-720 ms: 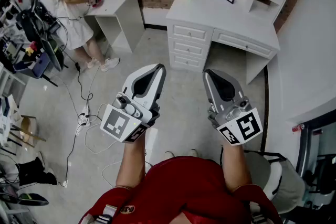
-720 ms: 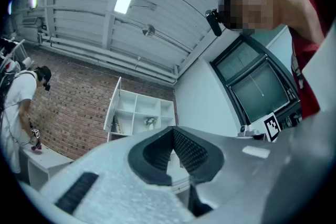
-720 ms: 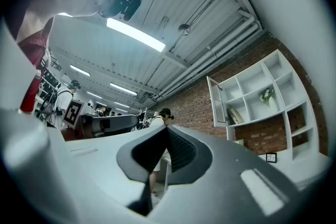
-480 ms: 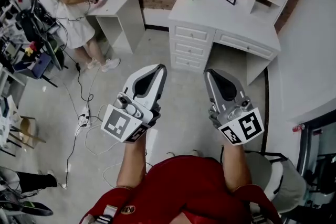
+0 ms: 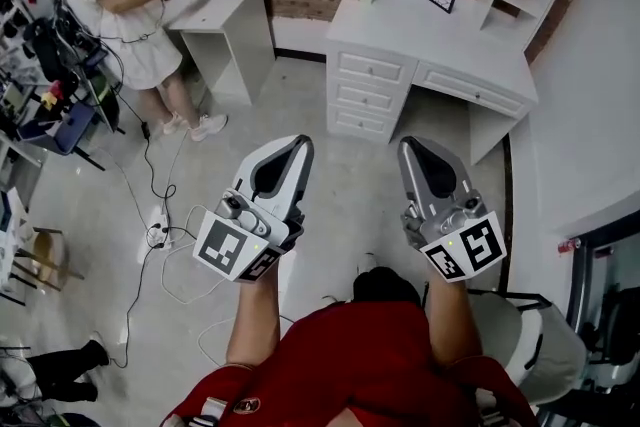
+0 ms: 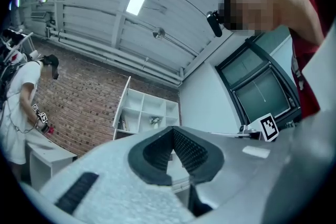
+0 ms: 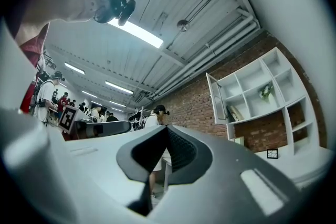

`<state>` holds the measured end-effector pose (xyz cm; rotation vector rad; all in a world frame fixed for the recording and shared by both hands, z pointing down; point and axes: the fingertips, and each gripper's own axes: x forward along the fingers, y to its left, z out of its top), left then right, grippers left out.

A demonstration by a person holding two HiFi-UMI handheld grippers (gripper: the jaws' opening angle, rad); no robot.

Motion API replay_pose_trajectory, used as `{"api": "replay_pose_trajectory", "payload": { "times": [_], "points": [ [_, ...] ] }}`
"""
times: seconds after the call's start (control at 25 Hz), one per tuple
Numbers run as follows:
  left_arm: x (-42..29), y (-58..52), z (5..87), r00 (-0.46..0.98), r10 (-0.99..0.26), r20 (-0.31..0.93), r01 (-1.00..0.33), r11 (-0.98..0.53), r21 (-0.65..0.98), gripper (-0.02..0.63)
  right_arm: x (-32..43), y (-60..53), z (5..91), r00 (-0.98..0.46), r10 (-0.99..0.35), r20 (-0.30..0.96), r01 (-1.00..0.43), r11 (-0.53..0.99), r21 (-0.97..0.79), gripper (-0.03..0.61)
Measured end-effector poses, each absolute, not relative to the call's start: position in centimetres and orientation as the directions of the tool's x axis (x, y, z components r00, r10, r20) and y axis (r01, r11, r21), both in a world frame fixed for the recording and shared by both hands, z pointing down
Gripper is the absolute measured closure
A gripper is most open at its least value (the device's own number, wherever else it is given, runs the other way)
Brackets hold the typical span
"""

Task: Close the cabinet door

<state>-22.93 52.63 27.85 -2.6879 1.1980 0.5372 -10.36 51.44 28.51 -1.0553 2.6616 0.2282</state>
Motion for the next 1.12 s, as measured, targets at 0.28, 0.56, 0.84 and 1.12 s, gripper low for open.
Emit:
{"api": "replay_pose_trajectory", "payload": {
  "times": [0.28,0.56,0.84,1.12],
  "points": [
    [-24.4,47.4,29.8,0.598,-0.722,-0.349,-0.762,-0.647,0.034,0.612,-11.9,45.7,30.4,-0.722,-0.627,-0.292,-0.661,0.750,0.022,0.565],
    [-24.8,37.1,29.7,0.583,-0.749,-0.315,-0.790,-0.613,-0.006,0.612,-11.0,34.9,30.8,-0.720,-0.610,-0.330,-0.642,0.766,-0.015,0.565],
    [-21.4,22.8,28.6,0.608,-0.737,-0.297,-0.781,-0.622,-0.054,0.612,-7.0,21.4,30.6,-0.707,-0.611,-0.356,-0.650,0.760,-0.014,0.565],
    [-18.9,11.8,27.1,0.602,-0.744,-0.290,-0.788,-0.612,-0.066,0.612,-3.8,10.7,30.0,-0.712,-0.608,-0.352,-0.642,0.766,-0.024,0.565]
  ]
}}
